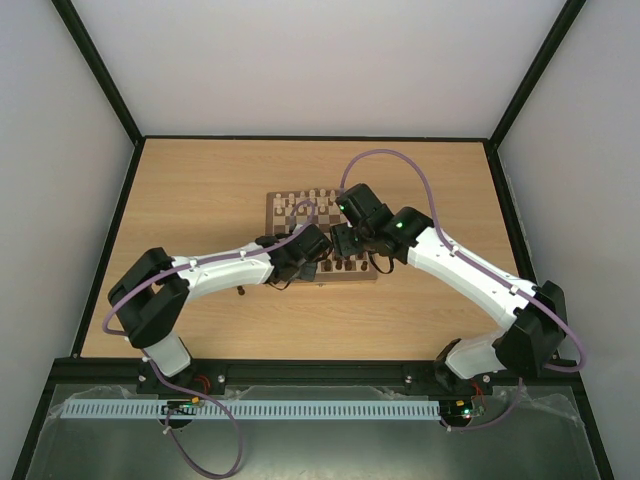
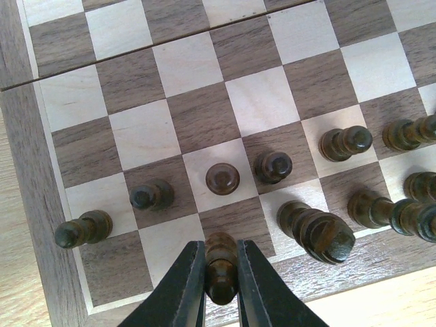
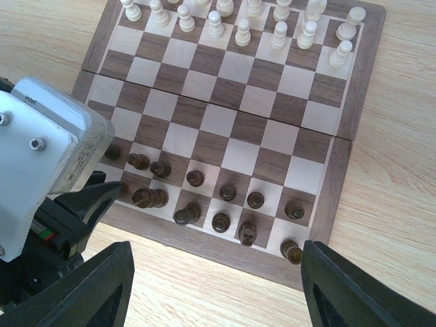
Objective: Set up the chess pieces on the board
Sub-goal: Place the chess piece on the chessboard.
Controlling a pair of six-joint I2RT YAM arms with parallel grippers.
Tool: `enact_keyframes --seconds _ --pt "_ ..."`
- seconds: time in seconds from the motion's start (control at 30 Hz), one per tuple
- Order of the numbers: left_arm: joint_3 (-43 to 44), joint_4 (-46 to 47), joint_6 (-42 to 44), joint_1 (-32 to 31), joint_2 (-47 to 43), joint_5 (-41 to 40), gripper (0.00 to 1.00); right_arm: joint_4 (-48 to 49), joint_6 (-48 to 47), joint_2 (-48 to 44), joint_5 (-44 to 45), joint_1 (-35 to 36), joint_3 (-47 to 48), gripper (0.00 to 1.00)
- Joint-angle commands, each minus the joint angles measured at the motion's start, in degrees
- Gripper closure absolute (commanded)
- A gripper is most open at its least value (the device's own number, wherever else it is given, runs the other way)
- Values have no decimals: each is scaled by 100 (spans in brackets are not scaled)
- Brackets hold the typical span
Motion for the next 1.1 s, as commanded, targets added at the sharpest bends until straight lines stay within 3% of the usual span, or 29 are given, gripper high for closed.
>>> enact_keyframes --seconds 0.0,0.7,1.07 --pt "280 198 3 -106 104 -128 94 5 -33 -82 -198 76 -71 32" --pt "376 355 -7 -115 296 -70 94 42 -42 -107 -223 73 -161 32" --pt "341 381 -41 -119 343 -60 84 55 -42 -100 -240 75 -193 32"
